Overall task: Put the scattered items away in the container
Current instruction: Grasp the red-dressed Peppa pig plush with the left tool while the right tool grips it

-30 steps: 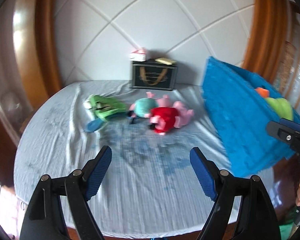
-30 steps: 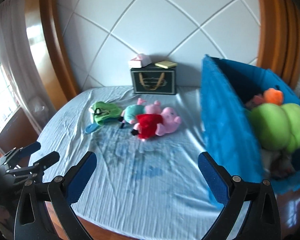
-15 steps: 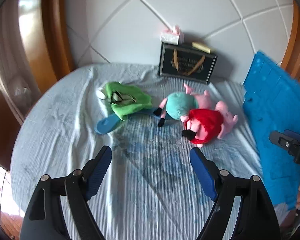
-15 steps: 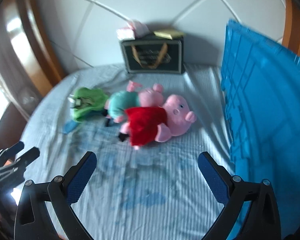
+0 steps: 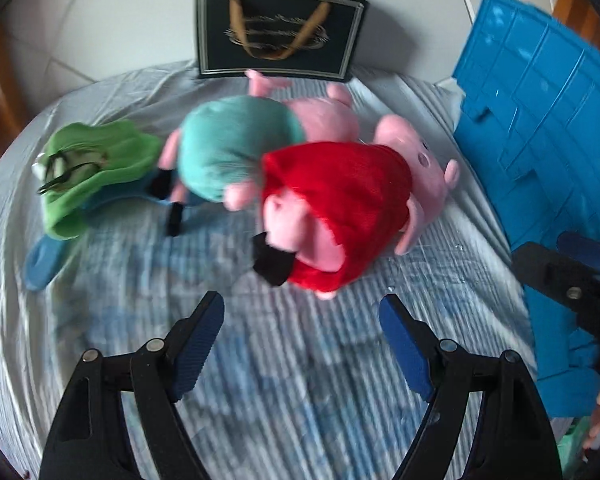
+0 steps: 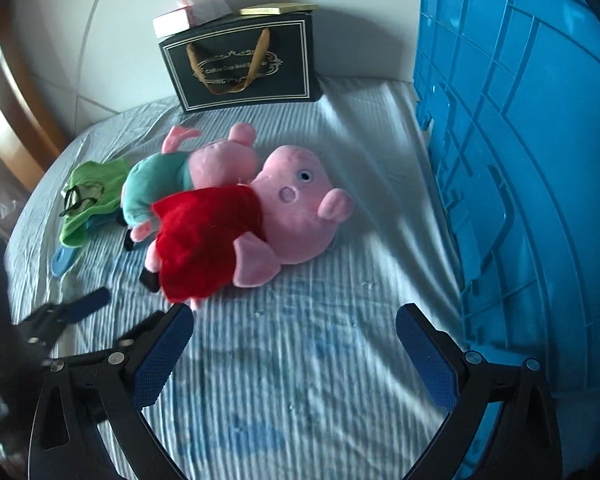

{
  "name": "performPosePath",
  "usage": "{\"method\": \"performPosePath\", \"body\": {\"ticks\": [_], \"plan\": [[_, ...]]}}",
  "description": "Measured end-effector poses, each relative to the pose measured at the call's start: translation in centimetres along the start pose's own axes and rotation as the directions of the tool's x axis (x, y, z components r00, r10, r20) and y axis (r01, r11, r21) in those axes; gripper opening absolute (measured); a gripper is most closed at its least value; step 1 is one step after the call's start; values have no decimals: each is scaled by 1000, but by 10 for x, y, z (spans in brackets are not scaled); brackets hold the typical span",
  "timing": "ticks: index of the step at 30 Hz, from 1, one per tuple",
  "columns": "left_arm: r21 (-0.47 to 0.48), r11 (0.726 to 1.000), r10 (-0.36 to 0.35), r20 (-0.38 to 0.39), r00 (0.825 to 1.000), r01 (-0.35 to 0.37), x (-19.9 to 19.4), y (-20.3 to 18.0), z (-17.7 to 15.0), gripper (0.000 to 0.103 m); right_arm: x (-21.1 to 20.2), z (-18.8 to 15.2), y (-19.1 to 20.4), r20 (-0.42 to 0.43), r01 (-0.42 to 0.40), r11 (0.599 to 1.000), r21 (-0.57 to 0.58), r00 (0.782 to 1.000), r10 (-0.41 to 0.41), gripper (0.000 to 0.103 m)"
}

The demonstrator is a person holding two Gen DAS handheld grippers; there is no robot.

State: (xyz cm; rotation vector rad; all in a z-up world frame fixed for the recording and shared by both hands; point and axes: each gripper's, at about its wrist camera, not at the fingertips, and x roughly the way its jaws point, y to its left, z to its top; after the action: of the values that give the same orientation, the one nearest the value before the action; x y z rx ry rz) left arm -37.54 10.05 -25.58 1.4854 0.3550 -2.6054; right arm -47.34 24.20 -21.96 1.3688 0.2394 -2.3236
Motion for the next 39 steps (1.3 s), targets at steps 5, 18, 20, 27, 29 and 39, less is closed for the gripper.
{"method": "performPosePath", "body": {"ticks": [5,18,20,27,29,39], "plan": [[19,999,51,-7,999,-51,30,-10,11,28,20,0,-8,1,-32,999,3,999,32,103],[52,996,73,-33,997,-71,41,24,21,22,88,20,-27,-26,-125,988,93,991,128,88],[85,995,47,-55,997,-42,40,15,14,22,92,21,-32,-23,-121,988,101,992,124,88],[125,988,92,-38,995,-86,59,-6,18,44,122,27,-41,-28,-213,966,146,975,219,100],[115,991,77,-31,997,-73,64,-1,22,48,127,26,-38,-30,-219,966,138,974,225,96],[168,985,-34,31,999,29,24,1,7,80,125,19,-24,-49,-241,964,114,968,248,80]]}}
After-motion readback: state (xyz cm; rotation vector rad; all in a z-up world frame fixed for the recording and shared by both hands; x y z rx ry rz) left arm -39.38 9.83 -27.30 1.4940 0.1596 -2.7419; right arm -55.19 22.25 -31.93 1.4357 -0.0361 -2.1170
